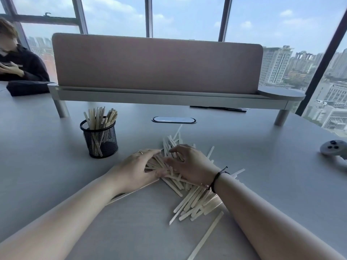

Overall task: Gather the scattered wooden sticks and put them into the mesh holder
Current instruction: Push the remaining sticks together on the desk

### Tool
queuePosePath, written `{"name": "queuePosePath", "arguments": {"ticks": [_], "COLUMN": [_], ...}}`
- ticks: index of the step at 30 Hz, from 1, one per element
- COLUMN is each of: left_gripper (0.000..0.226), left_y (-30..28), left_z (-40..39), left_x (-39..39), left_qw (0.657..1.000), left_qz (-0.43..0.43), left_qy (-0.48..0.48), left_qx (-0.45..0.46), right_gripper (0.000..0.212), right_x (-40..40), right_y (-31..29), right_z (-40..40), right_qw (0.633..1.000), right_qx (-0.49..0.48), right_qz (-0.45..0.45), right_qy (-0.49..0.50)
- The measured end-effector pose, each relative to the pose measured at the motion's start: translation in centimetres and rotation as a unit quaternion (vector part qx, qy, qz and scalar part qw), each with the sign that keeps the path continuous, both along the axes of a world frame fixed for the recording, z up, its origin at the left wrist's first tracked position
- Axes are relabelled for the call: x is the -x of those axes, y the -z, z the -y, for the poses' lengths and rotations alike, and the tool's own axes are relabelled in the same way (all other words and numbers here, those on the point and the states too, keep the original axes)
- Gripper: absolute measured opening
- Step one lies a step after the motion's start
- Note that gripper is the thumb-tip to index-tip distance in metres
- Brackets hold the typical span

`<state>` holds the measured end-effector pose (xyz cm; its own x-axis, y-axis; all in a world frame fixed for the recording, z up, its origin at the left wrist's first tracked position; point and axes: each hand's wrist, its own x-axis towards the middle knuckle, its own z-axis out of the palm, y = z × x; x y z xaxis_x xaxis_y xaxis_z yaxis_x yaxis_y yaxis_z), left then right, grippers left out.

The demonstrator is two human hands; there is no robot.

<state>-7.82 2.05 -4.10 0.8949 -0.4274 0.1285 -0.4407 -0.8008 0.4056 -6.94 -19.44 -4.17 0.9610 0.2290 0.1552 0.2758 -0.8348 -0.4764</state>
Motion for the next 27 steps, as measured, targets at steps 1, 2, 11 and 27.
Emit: {"name": "queuePosePath", "arguments": {"ticks": [1,2,11,27], "left_gripper": [0.086,0.085,0.099,0.096], "left_y": [0.0,0.1,-0.3,0.3], "left_z": [-0.1,-0.2,-1.0,-1.5], "left_x": [0.0,-0.1,-0.3,-1.1], "left_qw": [1.000,1.000,0.999,0.997], "left_qz": [0.006,0.013,0.023,0.025], "left_qy": [-0.006,-0.010,0.019,0.066], "left_qx": [-0.005,-0.011,-0.026,-0.011], "right_gripper": [0.059,0.056,0.078,0.055], "right_x": [0.1,0.2,-0.3,-10.4], "right_y": [-0.4,-0.7,-1.1,-0.8], "right_z": [-0.1,0.1,1.8,-5.6], "right_qw": [1.000,1.000,0.999,0.976], "right_qx": [-0.013,-0.025,-0.008,0.203], "right_qz": [0.001,-0.001,-0.004,-0.034], "right_qy": [-0.003,-0.008,0.051,-0.069]}}
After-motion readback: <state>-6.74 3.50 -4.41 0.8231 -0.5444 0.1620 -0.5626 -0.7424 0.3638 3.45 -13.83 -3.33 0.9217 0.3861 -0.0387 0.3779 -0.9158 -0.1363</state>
